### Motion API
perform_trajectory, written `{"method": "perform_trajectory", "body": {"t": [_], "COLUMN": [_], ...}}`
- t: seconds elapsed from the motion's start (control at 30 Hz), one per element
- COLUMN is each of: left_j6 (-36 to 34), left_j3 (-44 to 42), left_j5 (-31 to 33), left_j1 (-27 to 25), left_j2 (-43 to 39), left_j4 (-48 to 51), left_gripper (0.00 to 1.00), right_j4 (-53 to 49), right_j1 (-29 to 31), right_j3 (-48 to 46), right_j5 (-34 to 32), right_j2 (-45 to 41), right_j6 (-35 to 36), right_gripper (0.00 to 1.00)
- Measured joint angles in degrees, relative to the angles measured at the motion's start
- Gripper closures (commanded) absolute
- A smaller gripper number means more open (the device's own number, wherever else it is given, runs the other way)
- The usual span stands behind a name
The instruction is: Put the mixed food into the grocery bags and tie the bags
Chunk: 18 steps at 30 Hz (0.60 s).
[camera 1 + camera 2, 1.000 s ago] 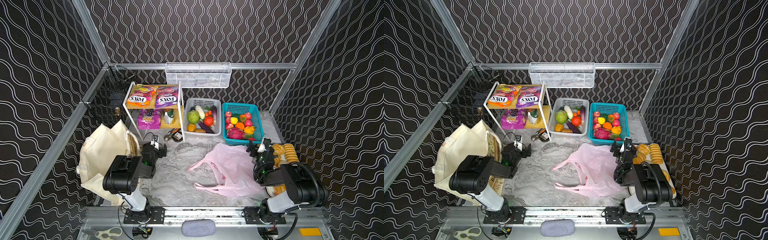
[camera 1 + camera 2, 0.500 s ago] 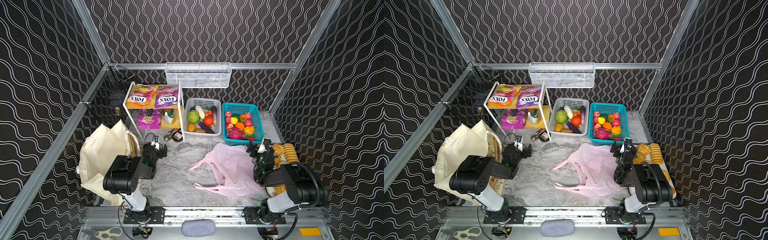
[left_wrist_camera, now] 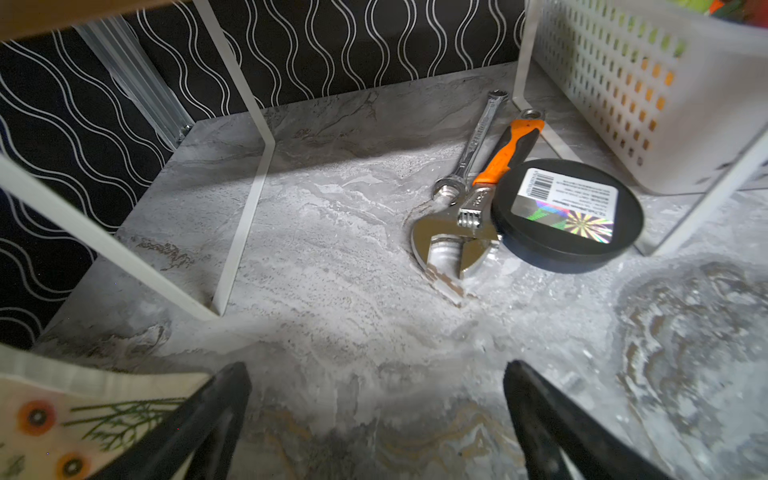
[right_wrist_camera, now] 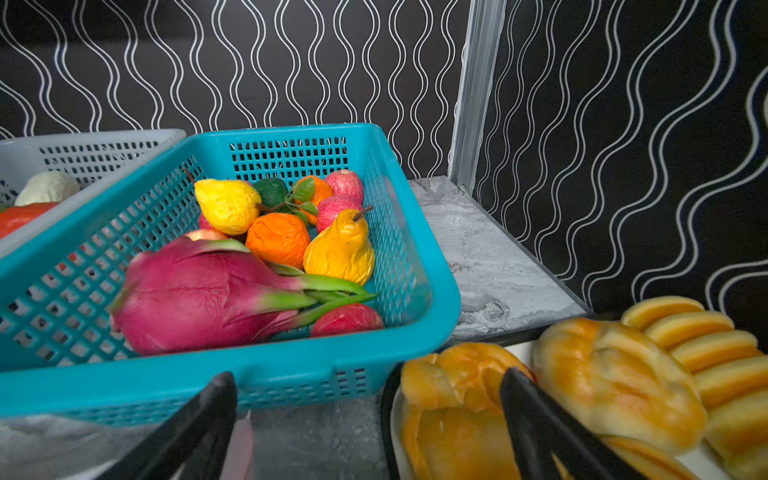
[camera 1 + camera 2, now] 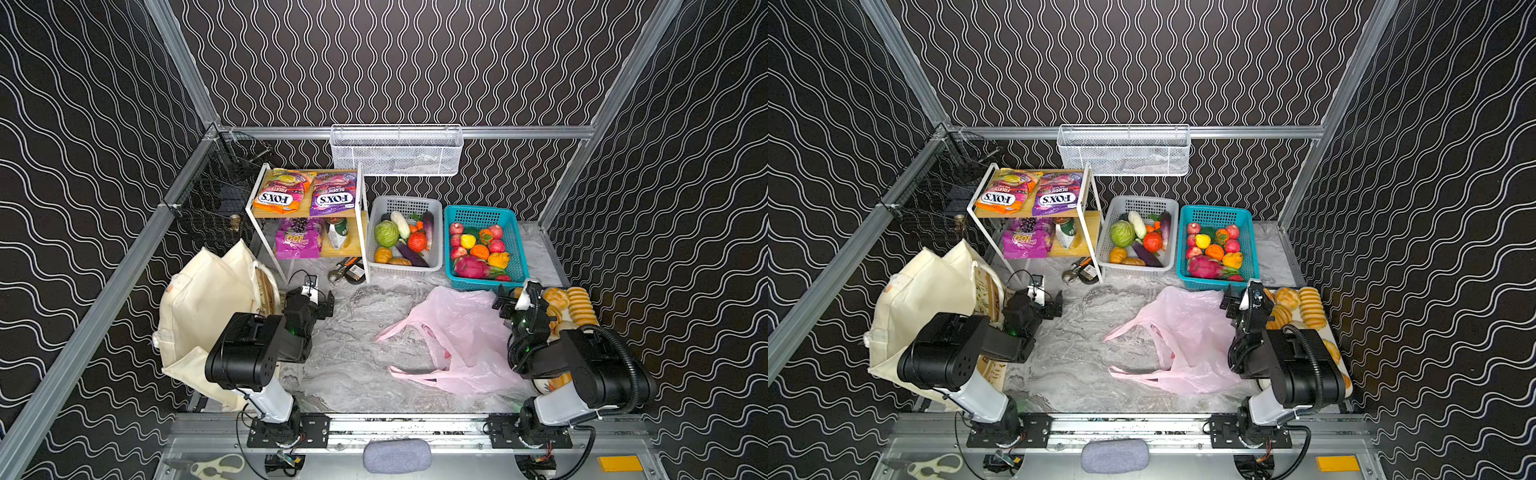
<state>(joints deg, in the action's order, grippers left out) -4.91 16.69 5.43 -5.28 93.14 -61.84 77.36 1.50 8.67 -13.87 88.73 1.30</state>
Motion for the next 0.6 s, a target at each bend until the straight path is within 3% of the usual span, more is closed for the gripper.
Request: {"method": "perform_trajectory", "body": {"t": [0.27,0.43,0.6], "left_j6": [-1.29,0.13,6.54], "left_j3": [2.82,9.4,17.62], "left_j5": [-3.87,-7.8,-11.76], "left_j1": [-0.15,-0.26,-0.31], "left_j2": [-15.98,-25.51,-32.37], "left_j4": [9.14,23.02,39.52], "left_gripper": [0.01,0.01,0.01], "right_j4": [-0.9,-10.82,-29.33], "right_j1": [0.0,0.0,-0.02], "right_j3": [-0.87,1.75,8.09], "right_j5": [1.09,1.31,4.0], "right_j2": [-6.01,-17.4,-30.03], "right_j6": [0.28,-0.11,-8.17], "right_gripper": [0.0,0.0,0.0]}}
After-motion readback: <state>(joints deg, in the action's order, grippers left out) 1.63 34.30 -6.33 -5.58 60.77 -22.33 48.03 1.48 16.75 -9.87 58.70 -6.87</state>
